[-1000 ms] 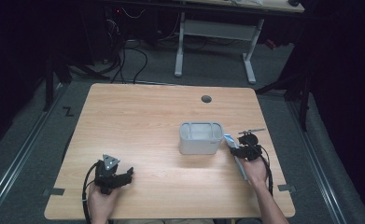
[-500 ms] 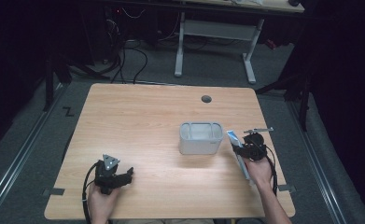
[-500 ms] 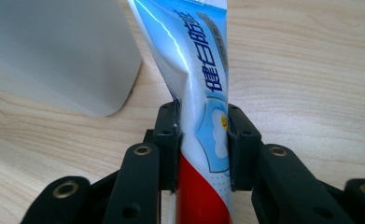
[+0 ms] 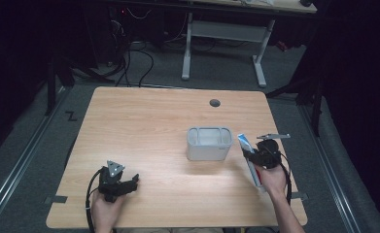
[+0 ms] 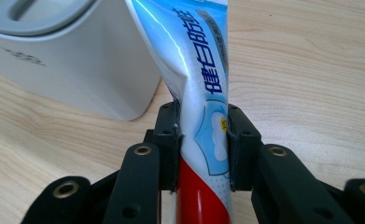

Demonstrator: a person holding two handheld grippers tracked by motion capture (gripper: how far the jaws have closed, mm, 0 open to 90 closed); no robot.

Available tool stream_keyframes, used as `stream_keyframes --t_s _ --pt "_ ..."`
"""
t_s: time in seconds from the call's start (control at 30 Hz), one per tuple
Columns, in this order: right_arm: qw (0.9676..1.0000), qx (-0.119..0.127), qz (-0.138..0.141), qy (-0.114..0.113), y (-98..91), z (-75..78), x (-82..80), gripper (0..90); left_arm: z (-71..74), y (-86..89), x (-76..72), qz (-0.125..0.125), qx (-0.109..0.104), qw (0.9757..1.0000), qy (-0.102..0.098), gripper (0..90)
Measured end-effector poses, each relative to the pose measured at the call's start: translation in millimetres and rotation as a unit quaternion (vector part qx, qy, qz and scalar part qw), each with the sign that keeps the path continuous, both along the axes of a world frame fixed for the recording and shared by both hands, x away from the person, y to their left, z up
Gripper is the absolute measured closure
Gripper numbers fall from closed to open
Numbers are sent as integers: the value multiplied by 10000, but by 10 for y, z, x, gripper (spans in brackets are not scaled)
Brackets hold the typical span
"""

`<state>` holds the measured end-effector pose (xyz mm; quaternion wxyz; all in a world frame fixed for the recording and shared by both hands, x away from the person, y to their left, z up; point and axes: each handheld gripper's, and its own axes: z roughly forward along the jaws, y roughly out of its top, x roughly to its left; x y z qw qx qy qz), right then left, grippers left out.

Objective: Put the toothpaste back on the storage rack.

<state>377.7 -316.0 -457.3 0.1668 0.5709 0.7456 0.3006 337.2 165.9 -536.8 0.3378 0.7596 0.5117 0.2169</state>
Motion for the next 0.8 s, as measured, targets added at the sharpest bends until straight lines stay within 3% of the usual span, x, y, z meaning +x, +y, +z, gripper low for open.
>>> stream_keyframes --t_s 0.53,0.8 --pt "9986 252 237 -399 -11 173 -120 703 0 0 0 -1 4 10000 1 207" --pt "9977 324 332 -495 13 238 -155 703 0 0 0 -1 4 10000 0 207"
